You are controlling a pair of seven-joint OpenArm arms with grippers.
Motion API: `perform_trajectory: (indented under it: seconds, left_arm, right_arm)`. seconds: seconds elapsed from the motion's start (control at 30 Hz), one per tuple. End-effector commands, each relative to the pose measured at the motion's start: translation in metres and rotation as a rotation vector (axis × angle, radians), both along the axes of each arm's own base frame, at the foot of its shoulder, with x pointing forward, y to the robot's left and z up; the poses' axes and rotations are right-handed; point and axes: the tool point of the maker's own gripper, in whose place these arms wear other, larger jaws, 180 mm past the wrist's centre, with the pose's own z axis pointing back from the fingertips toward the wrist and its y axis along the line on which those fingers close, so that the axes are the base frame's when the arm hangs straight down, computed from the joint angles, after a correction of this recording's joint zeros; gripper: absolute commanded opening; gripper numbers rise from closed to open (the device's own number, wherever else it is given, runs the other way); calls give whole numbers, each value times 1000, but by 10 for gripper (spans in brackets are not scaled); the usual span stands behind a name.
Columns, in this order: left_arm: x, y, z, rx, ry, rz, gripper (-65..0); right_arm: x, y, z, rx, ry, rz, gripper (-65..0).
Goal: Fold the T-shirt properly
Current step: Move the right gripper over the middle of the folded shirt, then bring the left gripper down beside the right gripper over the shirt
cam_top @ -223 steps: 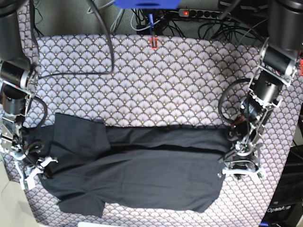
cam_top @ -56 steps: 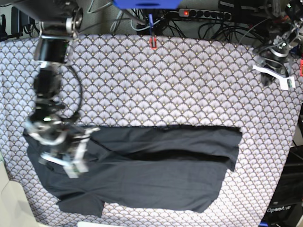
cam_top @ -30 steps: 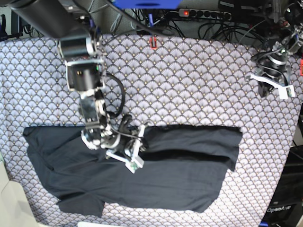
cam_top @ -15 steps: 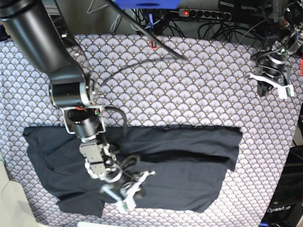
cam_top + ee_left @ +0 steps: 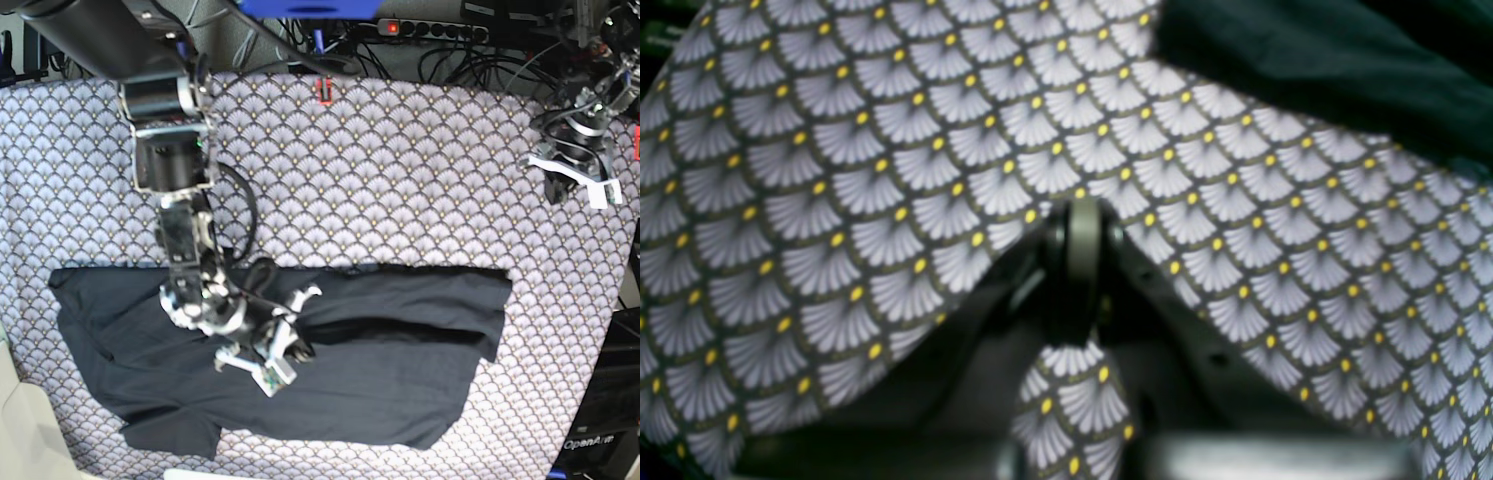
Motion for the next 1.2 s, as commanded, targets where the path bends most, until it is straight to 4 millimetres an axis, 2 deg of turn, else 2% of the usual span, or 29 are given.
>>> perform_trajectory:
  seconds: [0.0, 0.3, 0.47, 0.67, 0.77, 0.87, 1.07, 1.17]
  left_arm:
    - [12, 3, 16, 19, -55, -10, -650]
    - [14, 1, 19, 14, -64, -14, -650]
    - [14, 1, 19, 14, -64, -14, -650]
    - [13, 1, 18, 14, -61, -14, -650]
    - [12, 1, 18, 14, -59, -14, -650]
    - [13, 1, 18, 13, -60, -15, -650]
    - [11, -1, 16, 11, -54, -19, -650]
    - [12, 0, 17, 12, -56, -17, -650]
  right_arm:
    - [10, 2, 22, 30, -55, 3, -650]
    - [6, 21, -17, 85, 73, 24, -650]
    - [8, 34, -27, 134, 120, 35, -650]
    - [21, 44, -31, 238, 170, 28, -650]
    - [40, 39, -22, 271, 132, -43, -650]
    - [50, 38, -8, 285, 93, -55, -626]
    - [73, 10, -7, 206, 13, -224, -628]
    - [70, 5, -12, 202, -2, -241, -629]
